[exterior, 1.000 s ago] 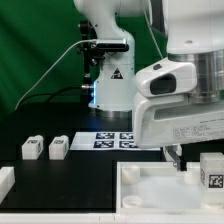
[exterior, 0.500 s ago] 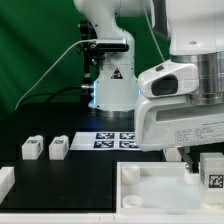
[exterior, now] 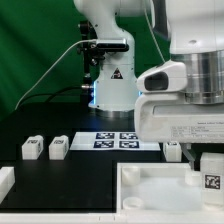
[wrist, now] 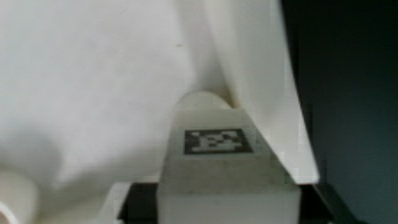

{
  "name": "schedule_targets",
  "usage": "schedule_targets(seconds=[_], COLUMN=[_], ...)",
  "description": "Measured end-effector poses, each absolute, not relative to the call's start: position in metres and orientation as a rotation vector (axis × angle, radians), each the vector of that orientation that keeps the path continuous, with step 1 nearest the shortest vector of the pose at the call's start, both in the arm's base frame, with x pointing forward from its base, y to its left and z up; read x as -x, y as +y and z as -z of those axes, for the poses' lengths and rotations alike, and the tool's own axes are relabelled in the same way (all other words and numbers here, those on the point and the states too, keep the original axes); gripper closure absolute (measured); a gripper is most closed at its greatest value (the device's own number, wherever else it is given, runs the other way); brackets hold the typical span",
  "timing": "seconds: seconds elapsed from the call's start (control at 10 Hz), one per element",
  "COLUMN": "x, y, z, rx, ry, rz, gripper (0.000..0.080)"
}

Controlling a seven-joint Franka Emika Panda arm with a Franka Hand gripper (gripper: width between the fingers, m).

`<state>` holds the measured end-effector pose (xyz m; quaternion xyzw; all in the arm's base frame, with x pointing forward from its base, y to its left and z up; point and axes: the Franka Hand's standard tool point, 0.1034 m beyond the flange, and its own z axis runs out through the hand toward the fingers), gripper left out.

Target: Assemble one leg

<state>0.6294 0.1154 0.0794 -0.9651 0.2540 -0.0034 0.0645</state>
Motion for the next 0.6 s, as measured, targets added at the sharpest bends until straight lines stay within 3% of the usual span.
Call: schedule_targets(seconds=[0.3, 0.6], x=[-0.6293, -0.6289], y=[0.1137, 0.1145], z=[-0.0763, -0.0761], rx=[2.466, 2.277], ry=[1.666, 1.914], rz=[-0.061, -0.093], gripper=[0.0506, 0.0506])
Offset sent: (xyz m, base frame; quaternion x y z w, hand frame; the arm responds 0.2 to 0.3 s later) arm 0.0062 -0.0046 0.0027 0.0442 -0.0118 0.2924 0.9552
